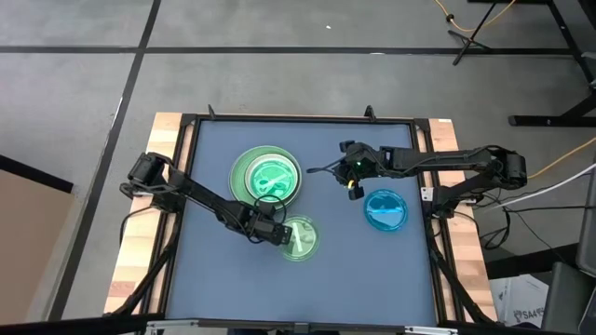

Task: Stack plastic plates
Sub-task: Stack the transparent green plate on top of the transparent green plate

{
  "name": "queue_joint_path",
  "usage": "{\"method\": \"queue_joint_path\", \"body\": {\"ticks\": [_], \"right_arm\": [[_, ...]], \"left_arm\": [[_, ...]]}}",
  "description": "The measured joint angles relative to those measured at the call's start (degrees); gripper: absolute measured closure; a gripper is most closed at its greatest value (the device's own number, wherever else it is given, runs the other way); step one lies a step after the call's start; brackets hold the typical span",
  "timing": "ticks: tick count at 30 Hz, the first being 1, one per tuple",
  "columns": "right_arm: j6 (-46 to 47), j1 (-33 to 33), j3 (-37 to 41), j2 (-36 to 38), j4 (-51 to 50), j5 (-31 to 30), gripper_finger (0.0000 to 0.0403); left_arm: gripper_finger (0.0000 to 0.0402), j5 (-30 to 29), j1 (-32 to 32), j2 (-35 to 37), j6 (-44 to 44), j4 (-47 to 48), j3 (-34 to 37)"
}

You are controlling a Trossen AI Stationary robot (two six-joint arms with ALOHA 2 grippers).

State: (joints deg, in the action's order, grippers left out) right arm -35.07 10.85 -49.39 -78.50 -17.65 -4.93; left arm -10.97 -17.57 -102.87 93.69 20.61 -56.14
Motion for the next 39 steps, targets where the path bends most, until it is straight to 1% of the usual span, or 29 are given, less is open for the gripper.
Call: {"method": "queue_joint_path", "body": {"ticks": [9, 16, 21, 26, 30, 36, 39], "right_arm": [[0.0, 0.0, 0.0, 0.0, 0.0, 0.0, 0.0336], [0.0, 0.0, 0.0, 0.0, -0.1, 0.0, 0.0336], [0.0, 0.0, 0.0, 0.0, -0.1, 0.0, 0.0336], [0.0, 0.0, 0.0, 0.0, -0.6, 0.0, 0.0336], [0.0, 0.0, 0.0, 0.4, -2.0, -0.1, 0.0336], [0.0, 0.0, -0.1, 2.1, -4.3, -0.5, 0.0336], [0.0, 0.0, -0.1, 2.6, -4.9, -0.5, 0.0336]], "left_arm": [[0.04, 0.2, -0.8, 1.3, -6.4, -1.3, 0.0], [0.0401, 0.1, -0.3, 7.5, -14.3, -1.0, 0.0], [0.0401, 0.1, 1.7, 12.7, -21.1, -0.6, 0.0], [0.0401, 2.3, 5.6, 17.8, -27.9, 1.6, 0.0], [0.0401, 4.5, 9.9, 21.9, -33.4, 5.2, 0.0], [0.0401, 6.2, 19.0, 27.2, -42.0, 12.5, 0.0], [0.0401, 7.1, 24.1, 28.8, -46.5, 14.5, 0.0]]}}
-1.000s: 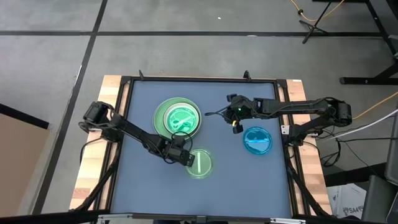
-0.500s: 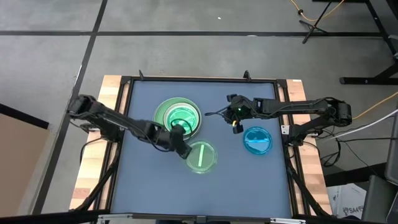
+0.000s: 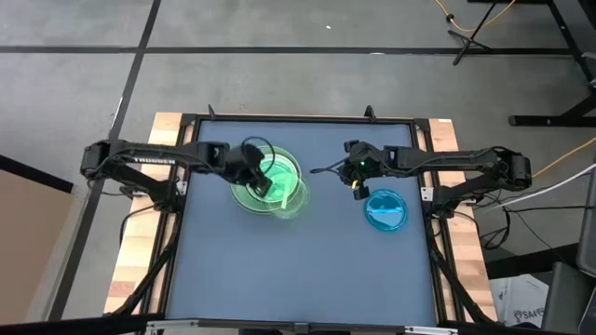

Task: Stack plastic plates
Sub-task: Stack the transparent green plate on top of the transparent green plate

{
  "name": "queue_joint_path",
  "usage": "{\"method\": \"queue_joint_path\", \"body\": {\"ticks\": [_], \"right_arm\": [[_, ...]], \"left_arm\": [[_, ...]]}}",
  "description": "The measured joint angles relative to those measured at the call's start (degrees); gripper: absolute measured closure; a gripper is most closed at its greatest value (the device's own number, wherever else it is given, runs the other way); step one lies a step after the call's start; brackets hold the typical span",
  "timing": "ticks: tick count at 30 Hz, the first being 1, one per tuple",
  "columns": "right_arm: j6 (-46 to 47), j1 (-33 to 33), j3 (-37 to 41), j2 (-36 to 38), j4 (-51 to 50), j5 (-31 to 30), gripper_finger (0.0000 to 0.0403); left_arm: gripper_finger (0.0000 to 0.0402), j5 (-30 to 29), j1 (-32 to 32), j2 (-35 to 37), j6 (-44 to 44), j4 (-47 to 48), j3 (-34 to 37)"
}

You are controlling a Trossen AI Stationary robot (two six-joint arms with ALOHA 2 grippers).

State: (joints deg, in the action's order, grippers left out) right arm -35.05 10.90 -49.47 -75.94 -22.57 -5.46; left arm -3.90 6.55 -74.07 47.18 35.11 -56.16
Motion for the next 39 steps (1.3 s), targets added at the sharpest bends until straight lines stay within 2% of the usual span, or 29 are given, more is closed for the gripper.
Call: {"method": "queue_joint_path", "body": {"ticks": [8, 17, 22, 39], "right_arm": [[0.0, 0.0, 0.0, 0.0, -1.3, 0.0, 0.0336], [0.0, 0.0, 0.0, 0.0, -1.6, 0.0, 0.0336], [0.0, 0.0, 0.0, 0.0, -1.6, 0.0, 0.0336], [0.0, 0.0, 0.0, 0.0, -1.5, 0.1, 0.0336]], "left_arm": [[0.0401, 6.4, 12.3, -0.7, -12.0, 3.7, 0.0], [0.0401, 6.9, 20.8, -1.0, -18.9, 5.6, 0.1], [0.0401, 7.5, 22.5, -1.5, -19.8, 6.3, 0.3], [0.0402, 7.6, 22.4, -7.5, -19.2, 4.3, 3.7]]}}
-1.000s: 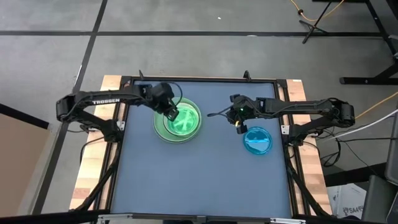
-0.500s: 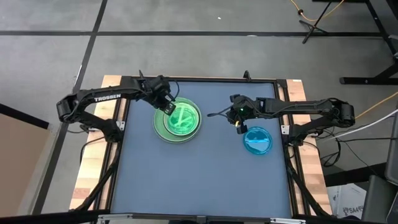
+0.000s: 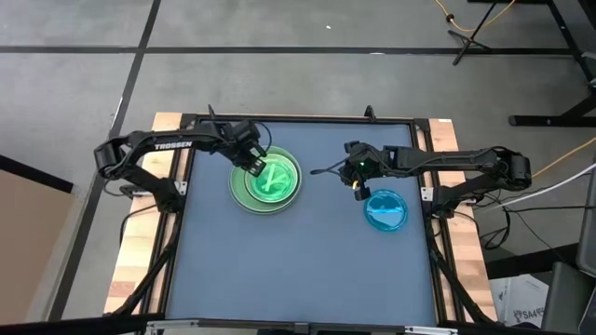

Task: Stack plastic plates
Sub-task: Stack the transparent green plate on top of the transparent green plate

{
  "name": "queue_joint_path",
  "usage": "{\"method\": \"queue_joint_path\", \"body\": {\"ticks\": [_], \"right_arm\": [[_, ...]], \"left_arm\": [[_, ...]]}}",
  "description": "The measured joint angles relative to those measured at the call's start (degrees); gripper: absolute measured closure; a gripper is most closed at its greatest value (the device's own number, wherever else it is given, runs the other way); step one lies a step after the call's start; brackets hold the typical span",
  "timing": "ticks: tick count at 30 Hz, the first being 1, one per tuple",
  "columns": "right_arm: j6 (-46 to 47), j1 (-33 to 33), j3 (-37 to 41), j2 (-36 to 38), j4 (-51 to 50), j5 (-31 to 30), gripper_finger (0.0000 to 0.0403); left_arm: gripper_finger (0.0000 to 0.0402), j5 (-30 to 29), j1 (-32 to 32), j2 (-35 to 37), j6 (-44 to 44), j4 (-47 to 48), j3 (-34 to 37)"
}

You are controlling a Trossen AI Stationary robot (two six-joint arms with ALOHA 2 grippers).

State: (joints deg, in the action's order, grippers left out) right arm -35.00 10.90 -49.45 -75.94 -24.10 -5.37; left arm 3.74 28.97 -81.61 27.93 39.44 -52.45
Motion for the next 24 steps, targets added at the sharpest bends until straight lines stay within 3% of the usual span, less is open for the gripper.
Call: {"method": "queue_joint_path", "body": {"ticks": [12, 24], "right_arm": [[0.0, 0.0, 0.0, 0.0, 0.0, 0.0, 0.0336], [0.0, 0.0, 0.0, 0.0, 0.0, 0.0, 0.0336]], "left_arm": [[0.0398, -1.6, -0.3, -2.9, 0.4, -2.4, 0.0], [0.0331, -2.1, -0.3, -2.9, 0.4, -3.0, 0.0]]}}
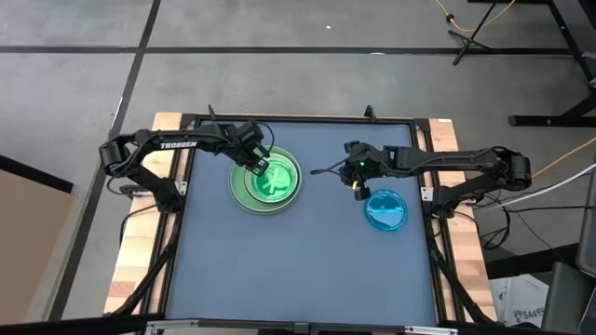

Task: Stack plastic plates
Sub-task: Stack the transparent green plate on top of the transparent green plate, then stack the transparent blue plate on top of the transparent green plate

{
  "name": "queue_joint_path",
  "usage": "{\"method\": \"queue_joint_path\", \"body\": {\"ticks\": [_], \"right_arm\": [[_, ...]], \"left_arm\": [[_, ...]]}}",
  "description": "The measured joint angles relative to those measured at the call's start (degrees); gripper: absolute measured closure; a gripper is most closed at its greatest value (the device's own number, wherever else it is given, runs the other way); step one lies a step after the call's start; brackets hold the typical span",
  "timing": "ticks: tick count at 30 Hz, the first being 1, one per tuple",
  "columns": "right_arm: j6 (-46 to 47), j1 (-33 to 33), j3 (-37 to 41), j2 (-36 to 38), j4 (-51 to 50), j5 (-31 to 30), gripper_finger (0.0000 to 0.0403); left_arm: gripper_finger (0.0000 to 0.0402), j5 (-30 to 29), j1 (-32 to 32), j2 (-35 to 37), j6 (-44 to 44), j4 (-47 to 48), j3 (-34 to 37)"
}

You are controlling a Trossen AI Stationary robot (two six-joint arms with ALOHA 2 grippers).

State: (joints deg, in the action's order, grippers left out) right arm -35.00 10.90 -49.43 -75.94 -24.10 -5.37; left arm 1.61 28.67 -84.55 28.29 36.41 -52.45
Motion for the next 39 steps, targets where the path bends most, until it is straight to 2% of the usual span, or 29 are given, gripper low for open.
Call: {"method": "queue_joint_path", "body": {"ticks": [6, 16, 23, 29, 34, 39], "right_arm": [[0.0, 0.0, 0.0, 0.0, 0.0, 0.0, 0.0336], [0.2, 0.0, 0.0, 0.0, 0.0, -1.1, 0.0333], [0.2, 0.0, 0.0, 0.0, 0.0, -1.6, 0.0291], [2.1, 0.0, 0.0, 0.0, -1.5, -1.9, 0.0241], [2.0, 0.8, 0.0, 0.0, -7.6, -3.8, 0.0229], [1.6, 4.7, 0.0, 0.0, -16.3, 2.7, 0.0233]], "left_arm": [[0.0312, 0.0, 0.0, 0.0, 0.0, 0.0, 0.0], [0.031, 0.0, 0.0, 1.1, -1.9, -2.6, 0.0], [0.031, -0.1, -0.8, 4.4, -2.4, -7.0, 0.0], [0.031, -0.1, -5.1, 5.6, -3.5, -9.7, 0.0], [0.031, 0.0, -9.5, 5.6, -3.5, -10.9, 0.0], [0.031, 0.0, -13.3, 5.5, -3.5, -12.5, 0.0]]}}
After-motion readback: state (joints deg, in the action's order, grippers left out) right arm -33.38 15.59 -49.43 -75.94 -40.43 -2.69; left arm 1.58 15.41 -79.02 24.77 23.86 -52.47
